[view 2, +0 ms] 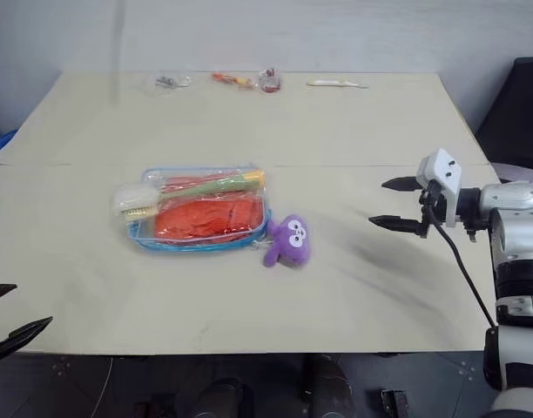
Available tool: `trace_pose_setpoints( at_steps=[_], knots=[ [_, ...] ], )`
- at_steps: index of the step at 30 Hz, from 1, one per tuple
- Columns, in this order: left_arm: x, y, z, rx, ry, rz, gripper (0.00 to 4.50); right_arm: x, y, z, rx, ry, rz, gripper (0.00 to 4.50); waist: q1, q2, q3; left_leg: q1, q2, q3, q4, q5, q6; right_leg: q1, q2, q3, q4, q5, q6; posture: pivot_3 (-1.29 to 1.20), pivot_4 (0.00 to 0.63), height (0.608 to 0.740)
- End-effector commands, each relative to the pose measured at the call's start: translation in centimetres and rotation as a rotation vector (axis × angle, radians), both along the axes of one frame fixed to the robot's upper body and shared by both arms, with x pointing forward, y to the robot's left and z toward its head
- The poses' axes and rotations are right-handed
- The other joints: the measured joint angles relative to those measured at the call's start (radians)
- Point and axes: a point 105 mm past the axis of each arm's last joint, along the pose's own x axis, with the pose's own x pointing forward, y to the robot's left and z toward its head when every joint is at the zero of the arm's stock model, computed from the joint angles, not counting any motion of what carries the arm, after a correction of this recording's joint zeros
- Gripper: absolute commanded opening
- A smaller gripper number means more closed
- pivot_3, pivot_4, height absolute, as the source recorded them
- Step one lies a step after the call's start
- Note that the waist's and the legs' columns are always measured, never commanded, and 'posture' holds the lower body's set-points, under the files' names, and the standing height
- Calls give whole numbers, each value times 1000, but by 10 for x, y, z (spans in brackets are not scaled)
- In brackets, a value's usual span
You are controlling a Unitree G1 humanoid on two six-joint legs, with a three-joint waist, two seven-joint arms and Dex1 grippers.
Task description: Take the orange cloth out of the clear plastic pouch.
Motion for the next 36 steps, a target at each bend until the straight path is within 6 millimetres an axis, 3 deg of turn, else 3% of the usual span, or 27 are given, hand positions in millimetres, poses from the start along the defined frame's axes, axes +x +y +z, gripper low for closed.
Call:
trace_pose_setpoints(
  at_steps=[1,26,33,36],
  knots=[
    [-1,1,3,15,-13,-7,4440,0,-5,17,16,-50,-11,4500,-1,0,0,0,0,1,0,0,0,0,1,0,0,0,0,0,150,740],
    [9,-8,6,-49,-51,-32,4440,-2,-2,14,71,-2,-14,4500,-3,0,0,1,1,20,0,-1,-2,-14,7,17,10,0,-1,0,150,740],
    [44,-34,40,-46,-139,-178,4440,-14,22,15,73,-35,63,4500,4,0,0,1,1,21,1,-1,-2,-15,9,21,11,0,-1,0,150,740],
    [72,-56,65,-51,-189,-287,4440,-30,52,24,106,-57,172,4500,5,0,0,2,1,21,1,-1,-3,-16,9,23,12,1,-1,0,150,740]
  ],
)
